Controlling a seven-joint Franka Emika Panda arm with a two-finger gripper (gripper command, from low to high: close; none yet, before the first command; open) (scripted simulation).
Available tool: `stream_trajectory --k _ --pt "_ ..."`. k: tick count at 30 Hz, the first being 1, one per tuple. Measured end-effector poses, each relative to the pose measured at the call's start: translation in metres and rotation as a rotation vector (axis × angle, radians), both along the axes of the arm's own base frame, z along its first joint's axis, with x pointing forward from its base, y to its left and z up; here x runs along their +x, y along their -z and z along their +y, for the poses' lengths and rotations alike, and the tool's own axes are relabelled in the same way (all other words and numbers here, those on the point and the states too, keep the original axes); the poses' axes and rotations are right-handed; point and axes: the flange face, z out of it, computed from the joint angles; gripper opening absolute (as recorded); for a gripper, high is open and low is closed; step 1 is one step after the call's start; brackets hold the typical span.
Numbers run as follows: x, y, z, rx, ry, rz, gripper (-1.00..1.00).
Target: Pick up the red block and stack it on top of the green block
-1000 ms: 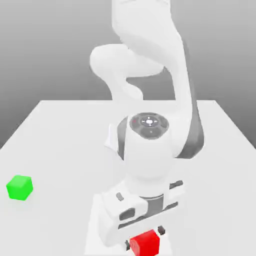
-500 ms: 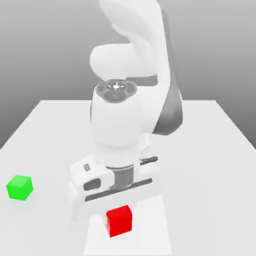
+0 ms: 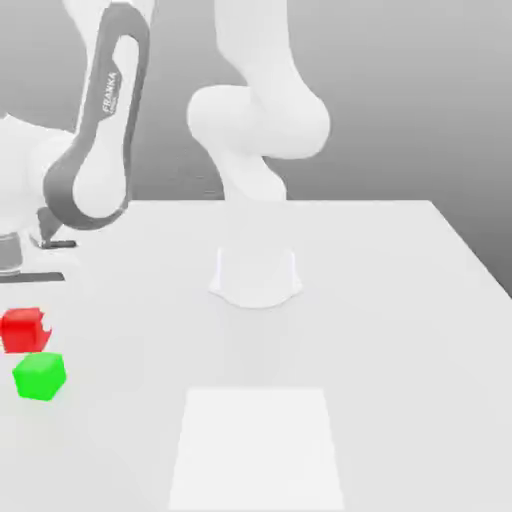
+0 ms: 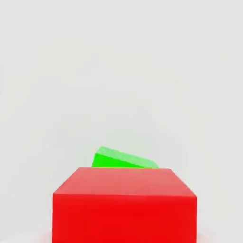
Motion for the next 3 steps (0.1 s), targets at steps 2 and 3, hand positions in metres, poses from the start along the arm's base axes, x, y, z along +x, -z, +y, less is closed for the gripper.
stream_trajectory --k 2,3 --pt "0.0000 0.0000 0.0000 0.000 0.000 0.000 1.00" --pt "0.0000 0.0000 0.0000 0.000 0.000 0.000 1.00"
